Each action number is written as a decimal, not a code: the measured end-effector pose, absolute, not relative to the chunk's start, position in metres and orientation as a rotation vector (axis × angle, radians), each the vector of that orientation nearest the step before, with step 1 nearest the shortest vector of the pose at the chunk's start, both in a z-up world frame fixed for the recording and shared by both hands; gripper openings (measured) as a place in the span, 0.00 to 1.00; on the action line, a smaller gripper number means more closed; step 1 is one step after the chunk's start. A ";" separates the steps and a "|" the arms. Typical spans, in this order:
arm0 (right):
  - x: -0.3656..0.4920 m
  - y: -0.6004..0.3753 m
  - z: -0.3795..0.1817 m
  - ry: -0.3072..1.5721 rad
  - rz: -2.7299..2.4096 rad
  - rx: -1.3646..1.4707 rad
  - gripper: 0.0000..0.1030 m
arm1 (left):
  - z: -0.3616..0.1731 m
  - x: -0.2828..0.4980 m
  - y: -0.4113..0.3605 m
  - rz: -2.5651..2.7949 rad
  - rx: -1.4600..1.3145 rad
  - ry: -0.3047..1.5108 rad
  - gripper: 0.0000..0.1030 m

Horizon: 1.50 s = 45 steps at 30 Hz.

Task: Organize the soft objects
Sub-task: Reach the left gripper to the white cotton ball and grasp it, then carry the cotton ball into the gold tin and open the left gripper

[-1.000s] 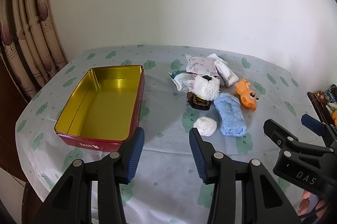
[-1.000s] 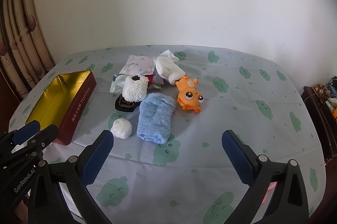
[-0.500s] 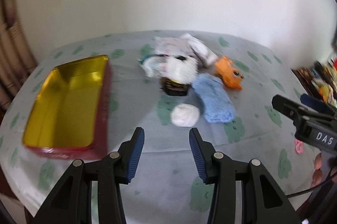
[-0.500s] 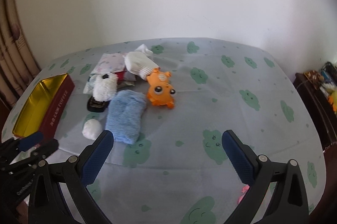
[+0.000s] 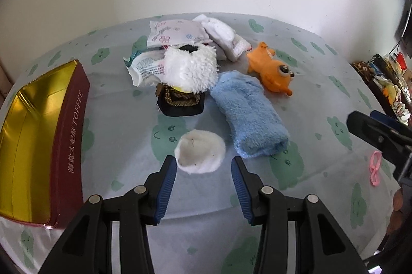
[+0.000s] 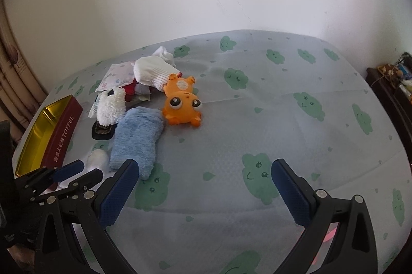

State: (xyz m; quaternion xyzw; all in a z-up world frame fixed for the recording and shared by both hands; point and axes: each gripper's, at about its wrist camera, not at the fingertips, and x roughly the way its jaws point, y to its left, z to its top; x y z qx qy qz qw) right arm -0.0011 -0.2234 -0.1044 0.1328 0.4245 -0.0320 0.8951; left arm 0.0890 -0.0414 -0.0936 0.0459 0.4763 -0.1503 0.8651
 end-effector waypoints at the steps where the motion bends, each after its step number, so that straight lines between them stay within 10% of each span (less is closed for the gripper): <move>1: -0.001 -0.225 -0.106 0.884 -0.066 0.283 0.99 | -0.094 0.090 -0.040 -0.320 0.088 1.002 0.44; 45: 0.021 -0.163 -0.108 0.906 0.100 0.119 0.99 | -0.046 0.096 0.053 -0.127 -0.024 0.894 0.26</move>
